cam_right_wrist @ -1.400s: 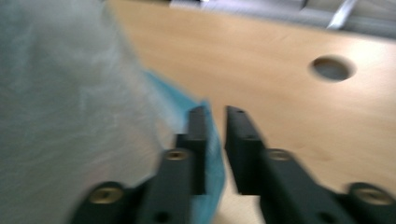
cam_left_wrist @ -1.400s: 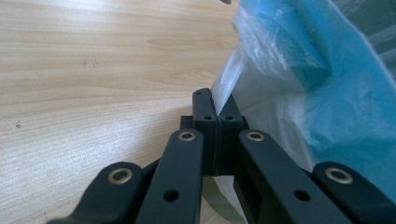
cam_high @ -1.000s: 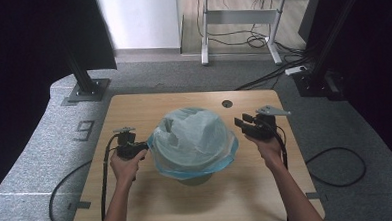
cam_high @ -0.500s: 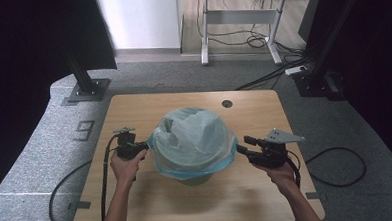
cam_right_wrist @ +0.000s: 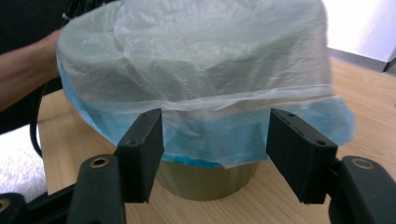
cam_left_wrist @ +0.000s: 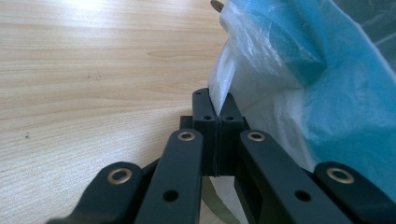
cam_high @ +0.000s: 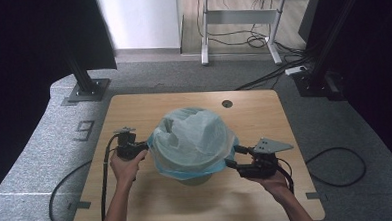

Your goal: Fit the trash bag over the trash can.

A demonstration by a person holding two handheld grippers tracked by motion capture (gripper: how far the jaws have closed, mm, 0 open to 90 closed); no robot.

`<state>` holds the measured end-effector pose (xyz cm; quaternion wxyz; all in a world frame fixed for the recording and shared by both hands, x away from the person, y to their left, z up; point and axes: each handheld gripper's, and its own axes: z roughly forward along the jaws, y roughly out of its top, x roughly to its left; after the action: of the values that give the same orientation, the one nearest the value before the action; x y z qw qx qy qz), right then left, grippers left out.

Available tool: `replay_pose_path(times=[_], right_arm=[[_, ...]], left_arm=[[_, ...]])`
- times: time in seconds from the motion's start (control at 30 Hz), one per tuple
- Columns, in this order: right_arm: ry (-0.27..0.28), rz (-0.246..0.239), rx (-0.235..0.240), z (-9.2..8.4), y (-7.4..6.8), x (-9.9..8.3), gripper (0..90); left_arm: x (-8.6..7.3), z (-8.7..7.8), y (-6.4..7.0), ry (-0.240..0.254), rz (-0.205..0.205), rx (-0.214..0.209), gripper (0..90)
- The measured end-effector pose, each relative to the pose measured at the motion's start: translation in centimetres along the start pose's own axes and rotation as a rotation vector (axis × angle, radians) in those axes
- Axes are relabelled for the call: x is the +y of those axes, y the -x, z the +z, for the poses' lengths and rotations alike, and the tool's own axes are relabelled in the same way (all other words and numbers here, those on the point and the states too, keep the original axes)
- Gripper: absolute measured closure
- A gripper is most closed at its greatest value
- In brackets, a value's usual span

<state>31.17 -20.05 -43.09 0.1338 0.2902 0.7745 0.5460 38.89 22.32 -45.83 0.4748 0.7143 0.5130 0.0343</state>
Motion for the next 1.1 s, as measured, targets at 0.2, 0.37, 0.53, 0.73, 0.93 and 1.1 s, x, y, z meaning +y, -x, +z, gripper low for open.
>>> replay_pose_path(times=[0.2, 0.37, 0.53, 0.73, 0.93, 1.1], right_arm=[[-0.024, -0.005, 0.011, 1.3, 0.0, 0.0, 36.8], [-0.027, -0.029, 0.017, 1.8, -0.1, 0.0, 49.8], [-0.011, -0.063, 0.018, 1.7, -0.4, 0.1, 69.6], [0.015, -0.070, 0.025, 1.2, -0.3, 0.2, 88.0], [0.004, -0.066, 0.022, 1.2, -0.1, -0.6, 88.6], [-0.032, -0.062, 0.030, 1.9, -0.1, -2.3, 88.8]], left_arm=[[0.0, -0.1, -0.1, 0.003, -0.005, -0.006, 89.1], [0.1, -0.2, -0.1, 0.002, -0.005, -0.006, 89.1], [0.0, -0.2, 0.0, 0.003, -0.003, -0.007, 89.2], [0.0, -0.3, -0.1, 0.007, -0.003, -0.003, 89.3], [0.0, -0.3, 0.0, 0.005, 0.005, 0.003, 89.3], [-0.2, -0.1, 0.0, 0.000, 0.009, 0.005, 89.3]])
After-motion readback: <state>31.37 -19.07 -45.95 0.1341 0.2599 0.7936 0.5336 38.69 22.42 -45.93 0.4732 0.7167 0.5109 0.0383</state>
